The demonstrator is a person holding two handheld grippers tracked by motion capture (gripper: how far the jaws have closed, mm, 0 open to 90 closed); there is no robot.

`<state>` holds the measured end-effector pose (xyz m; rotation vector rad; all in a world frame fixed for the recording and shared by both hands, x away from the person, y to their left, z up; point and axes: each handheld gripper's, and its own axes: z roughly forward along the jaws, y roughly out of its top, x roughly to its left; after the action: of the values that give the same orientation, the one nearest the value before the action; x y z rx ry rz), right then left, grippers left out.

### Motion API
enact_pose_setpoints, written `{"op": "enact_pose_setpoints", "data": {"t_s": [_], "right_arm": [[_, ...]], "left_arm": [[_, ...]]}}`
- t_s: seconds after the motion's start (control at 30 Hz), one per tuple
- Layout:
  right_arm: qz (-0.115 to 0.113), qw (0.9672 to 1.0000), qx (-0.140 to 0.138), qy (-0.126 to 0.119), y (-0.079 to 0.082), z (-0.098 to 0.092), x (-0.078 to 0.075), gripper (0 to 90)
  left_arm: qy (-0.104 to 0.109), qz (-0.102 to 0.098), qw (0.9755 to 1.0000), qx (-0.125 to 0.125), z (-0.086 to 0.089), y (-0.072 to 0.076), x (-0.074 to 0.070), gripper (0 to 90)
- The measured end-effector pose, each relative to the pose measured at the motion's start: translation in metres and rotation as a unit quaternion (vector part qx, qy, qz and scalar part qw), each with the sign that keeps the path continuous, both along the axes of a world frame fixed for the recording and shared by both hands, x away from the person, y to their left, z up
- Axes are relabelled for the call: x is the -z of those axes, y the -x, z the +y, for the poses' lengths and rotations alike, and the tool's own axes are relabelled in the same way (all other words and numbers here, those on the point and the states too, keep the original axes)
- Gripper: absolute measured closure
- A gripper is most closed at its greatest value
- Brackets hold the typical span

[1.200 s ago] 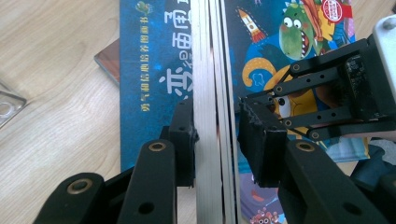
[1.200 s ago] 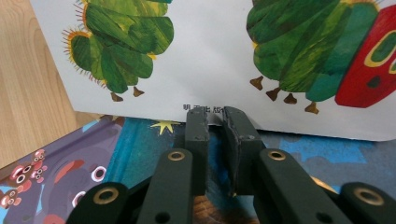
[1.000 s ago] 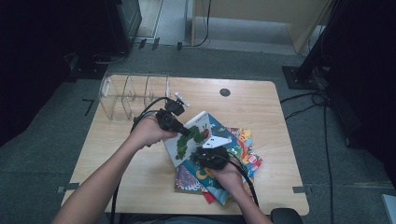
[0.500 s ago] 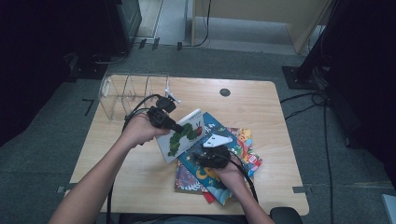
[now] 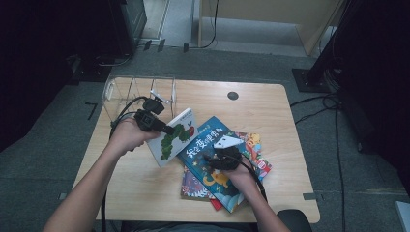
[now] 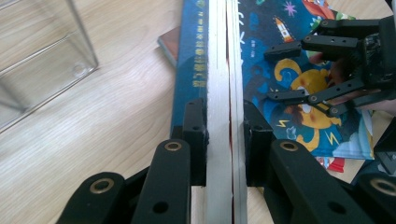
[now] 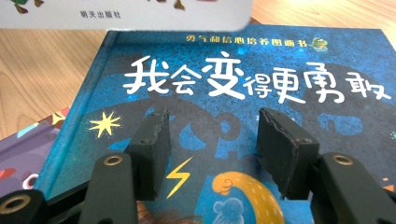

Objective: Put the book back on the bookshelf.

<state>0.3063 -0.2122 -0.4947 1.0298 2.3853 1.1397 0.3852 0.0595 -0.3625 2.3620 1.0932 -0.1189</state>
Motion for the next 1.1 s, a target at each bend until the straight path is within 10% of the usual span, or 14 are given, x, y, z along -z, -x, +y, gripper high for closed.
{"op": "enact_pose_setpoints", "data": {"t_s": [1.1], "right_arm": [[-0.001,1.0000,0.002,0.006,0.000,0.001,0.001,38.9]], "left_arm": [[0.000,0.017,0.9925,-0.121,0.065,-0.009,0.014,76.9]]}}
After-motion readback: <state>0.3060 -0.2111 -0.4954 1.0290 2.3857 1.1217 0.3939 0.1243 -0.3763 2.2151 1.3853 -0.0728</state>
